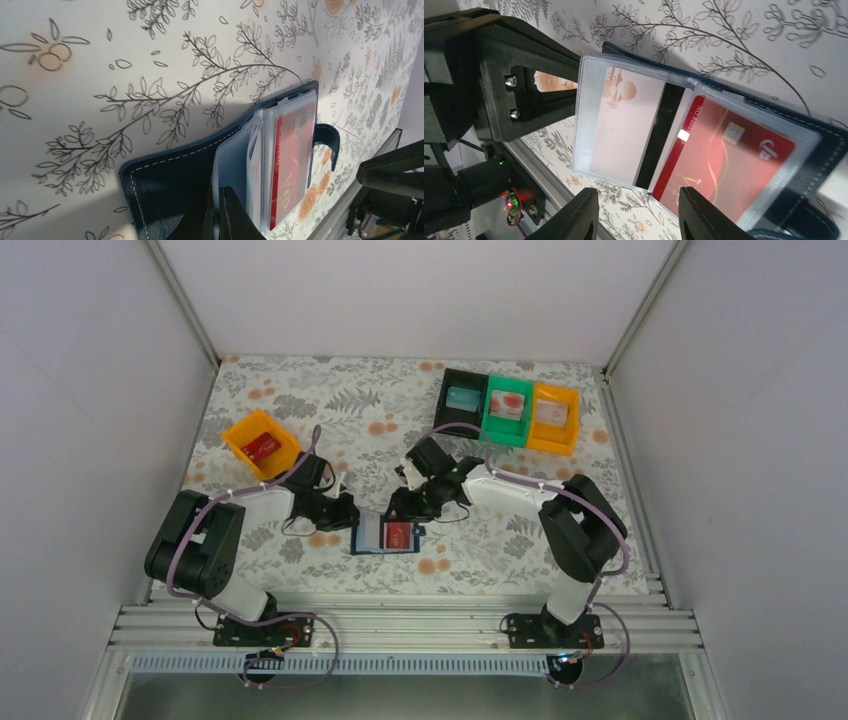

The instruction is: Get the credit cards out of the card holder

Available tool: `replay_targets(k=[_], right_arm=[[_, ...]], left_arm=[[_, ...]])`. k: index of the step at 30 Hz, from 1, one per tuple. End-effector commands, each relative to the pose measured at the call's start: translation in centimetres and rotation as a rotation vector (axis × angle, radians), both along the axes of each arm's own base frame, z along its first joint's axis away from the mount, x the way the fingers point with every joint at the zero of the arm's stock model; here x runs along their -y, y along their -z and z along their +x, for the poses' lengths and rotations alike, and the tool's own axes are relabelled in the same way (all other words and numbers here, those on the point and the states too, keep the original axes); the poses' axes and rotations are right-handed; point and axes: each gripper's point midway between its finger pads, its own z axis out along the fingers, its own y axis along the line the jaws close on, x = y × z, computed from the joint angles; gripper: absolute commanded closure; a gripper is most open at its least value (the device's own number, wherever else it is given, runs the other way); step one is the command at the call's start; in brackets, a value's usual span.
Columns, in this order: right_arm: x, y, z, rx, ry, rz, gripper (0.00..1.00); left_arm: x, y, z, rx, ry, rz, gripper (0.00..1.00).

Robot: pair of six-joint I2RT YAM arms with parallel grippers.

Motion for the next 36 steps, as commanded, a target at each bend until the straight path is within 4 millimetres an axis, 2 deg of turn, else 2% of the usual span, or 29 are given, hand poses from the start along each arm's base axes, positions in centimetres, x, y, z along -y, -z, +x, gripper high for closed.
replay_targets(k=[1,10,14,15,21,25,28,36], right_arm=[[-1.4,0.8,-0.1,-0.055,-0.024,0.077,0.59],[-2.8,1.9,0.9,-0.062,-0.029,0.099,0.60],[-2.3,4.0,1.3,-0.082,-0.002,0.027,0.63],[-1.9,4.6,1.3,-0.084,0.008,0.007,0.64],[0.4,7.1,0.6,-0.121,0.058,-0.076,0.65],[0.7,7.6,0.4,-0.127,0.062,-0.090,0.65],[0.7,7.6,0.5,-0.125,0.063,-0.088,0.66],[0.7,8.0,0.5,-0.129,0.070,-0.087,0.65]], left_arm=[[-1.0,0.7,1.1,0.069,-0.008,0.064,0.98],[-1.1,1.4,1.2,0.067,0.000,0.076,0.98],[-1.0,1.0,1.4,0.086,0.003,0.077,0.98],[-1.1,0.6,1.8,0.103,0.004,0.081,0.93],[-1.6,-2.3,2.2,0.119,-0.010,0.115,0.36],[-2.7,-2.4,1.0,0.031,-0.059,0.138,0.01],[-3.1,-1.4,0.2,-0.009,-0.084,0.112,0.00],[-1.5,0.7,-1.2,-0.083,-0.058,-0.014,0.00]])
